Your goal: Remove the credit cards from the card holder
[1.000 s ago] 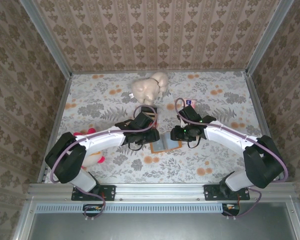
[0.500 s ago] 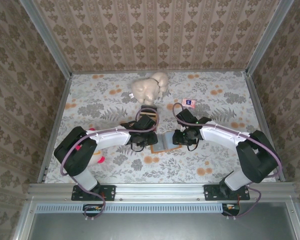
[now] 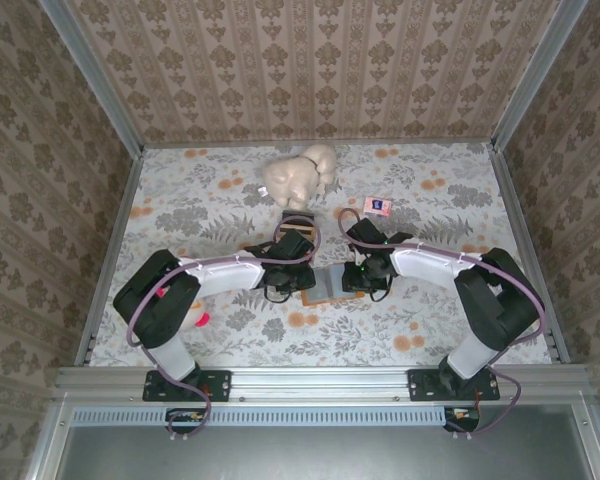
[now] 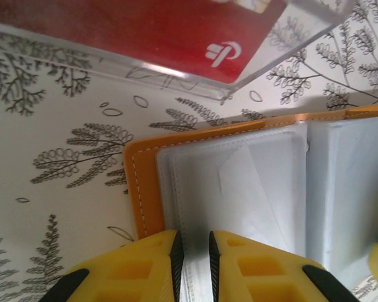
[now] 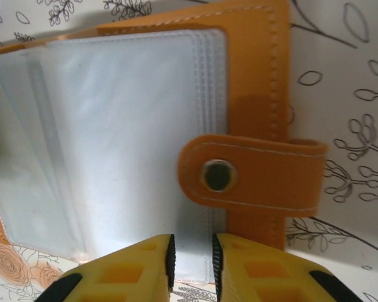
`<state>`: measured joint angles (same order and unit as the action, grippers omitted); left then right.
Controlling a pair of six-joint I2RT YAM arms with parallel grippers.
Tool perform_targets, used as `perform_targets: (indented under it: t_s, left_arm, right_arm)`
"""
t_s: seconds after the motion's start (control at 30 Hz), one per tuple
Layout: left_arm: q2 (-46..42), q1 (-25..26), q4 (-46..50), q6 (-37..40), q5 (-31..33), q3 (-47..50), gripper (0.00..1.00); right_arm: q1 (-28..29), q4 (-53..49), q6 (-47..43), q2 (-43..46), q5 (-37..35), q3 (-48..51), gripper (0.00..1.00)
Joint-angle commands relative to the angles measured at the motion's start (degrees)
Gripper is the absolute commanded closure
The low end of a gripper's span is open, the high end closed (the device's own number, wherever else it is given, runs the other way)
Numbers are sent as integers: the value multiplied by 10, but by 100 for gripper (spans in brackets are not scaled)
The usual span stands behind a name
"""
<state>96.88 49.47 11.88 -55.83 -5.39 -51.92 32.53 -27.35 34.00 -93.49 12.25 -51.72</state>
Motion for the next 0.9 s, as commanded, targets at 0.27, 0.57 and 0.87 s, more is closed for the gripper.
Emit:
perform_targets:
  t_s: [0.27, 0.57, 0.87]
  left_arm:
    - [13, 6, 7, 15, -23, -19, 80]
    - [-11, 11, 23, 17, -15, -18, 72]
    - [-44, 21, 38, 0, 7, -4, 67]
  right_arm:
    - [3, -2, -1, -1, 1, 2, 88]
    - [2, -10, 24, 13, -43, 43, 88]
    - [4, 6, 84, 55, -22, 92, 88]
